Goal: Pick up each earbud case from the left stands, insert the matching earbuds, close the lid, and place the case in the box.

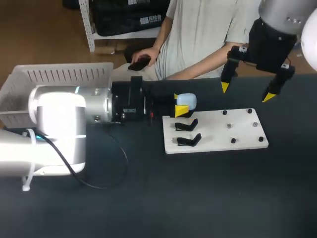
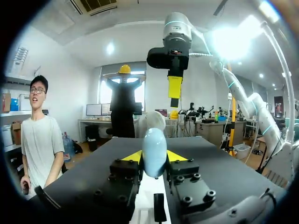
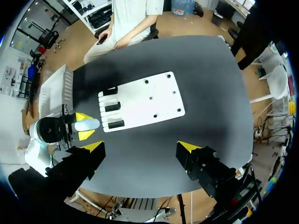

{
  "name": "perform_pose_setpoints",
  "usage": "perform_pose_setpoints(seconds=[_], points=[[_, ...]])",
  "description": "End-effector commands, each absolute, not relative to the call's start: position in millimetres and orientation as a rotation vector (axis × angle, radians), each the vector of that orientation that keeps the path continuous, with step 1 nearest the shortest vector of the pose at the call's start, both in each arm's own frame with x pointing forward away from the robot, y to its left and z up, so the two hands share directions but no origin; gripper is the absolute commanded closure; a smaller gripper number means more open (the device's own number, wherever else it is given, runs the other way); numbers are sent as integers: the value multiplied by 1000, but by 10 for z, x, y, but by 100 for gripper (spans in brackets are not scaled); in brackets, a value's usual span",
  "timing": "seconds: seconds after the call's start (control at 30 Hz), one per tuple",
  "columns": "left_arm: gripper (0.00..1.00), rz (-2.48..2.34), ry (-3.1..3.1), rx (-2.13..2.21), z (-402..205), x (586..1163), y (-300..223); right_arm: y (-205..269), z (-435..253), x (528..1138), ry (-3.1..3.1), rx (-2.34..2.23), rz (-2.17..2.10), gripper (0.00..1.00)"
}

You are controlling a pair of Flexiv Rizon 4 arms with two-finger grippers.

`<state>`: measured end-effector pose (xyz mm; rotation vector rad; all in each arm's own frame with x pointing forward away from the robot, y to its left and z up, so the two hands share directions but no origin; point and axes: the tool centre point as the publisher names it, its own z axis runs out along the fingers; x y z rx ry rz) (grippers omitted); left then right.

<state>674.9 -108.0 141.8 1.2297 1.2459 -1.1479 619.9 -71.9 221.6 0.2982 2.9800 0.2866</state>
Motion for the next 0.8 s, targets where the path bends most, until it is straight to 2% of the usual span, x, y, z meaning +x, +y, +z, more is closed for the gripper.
perform_pose_setpoints(seconds=[0.03, 0.47, 0.8], points=[[100, -1049, 1296, 1206, 1639, 6661, -702, -751, 2199, 6140, 2885, 305, 289, 0], [100, -796, 1484, 1083, 2053, 7226, 526, -751, 2199, 6140, 2885, 305, 289, 0], [100, -659, 1650, 747, 1848, 7755, 1448, -751, 2199, 6140, 2885, 305, 289, 0]])
